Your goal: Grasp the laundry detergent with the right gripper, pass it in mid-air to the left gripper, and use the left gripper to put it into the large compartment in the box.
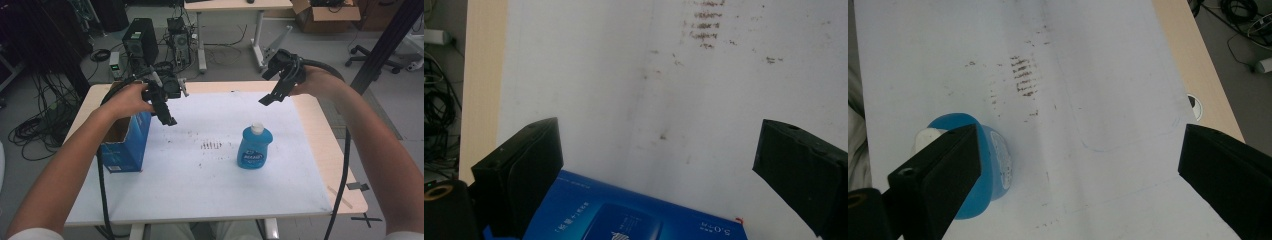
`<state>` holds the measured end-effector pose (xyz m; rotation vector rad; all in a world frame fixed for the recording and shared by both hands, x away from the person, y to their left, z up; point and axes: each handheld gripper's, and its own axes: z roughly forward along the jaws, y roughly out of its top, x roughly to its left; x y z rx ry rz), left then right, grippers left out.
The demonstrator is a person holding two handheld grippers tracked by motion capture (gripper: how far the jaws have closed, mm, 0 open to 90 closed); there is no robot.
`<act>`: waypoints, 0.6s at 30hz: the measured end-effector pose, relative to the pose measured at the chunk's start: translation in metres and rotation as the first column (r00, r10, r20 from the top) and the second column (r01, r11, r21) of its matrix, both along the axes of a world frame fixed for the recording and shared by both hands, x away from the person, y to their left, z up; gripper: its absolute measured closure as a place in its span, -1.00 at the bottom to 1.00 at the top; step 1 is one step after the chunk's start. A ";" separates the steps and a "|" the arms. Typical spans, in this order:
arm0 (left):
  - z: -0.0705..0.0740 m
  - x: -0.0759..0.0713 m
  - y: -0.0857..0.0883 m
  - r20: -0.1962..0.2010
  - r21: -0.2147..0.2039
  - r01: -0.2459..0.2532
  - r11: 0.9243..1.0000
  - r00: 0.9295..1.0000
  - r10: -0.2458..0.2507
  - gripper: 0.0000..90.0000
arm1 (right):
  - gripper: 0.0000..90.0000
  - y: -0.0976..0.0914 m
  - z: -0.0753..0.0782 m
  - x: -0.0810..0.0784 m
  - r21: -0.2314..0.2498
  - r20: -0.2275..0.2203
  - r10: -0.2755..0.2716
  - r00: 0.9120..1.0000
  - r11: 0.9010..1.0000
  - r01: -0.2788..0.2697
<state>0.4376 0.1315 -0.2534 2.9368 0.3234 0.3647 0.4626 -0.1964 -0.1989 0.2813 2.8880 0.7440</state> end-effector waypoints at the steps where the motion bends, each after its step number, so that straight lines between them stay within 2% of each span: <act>1: 0.000 0.000 0.000 -0.002 0.001 -0.001 1.000 1.000 0.001 -0.87 | -0.93 0.000 0.000 0.000 0.001 0.000 0.000 1.000 1.000 0.000; 13: 0.004 -0.001 0.002 -0.004 -0.007 -0.008 1.000 1.000 0.008 -0.87 | -0.93 -0.004 0.002 -0.004 0.011 -0.009 0.009 1.000 1.000 -0.009; 18: 0.006 -0.001 0.003 -0.002 -0.011 -0.012 1.000 1.000 0.012 -0.87 | -0.93 -0.009 0.004 -0.010 0.009 -0.016 0.021 1.000 1.000 -0.021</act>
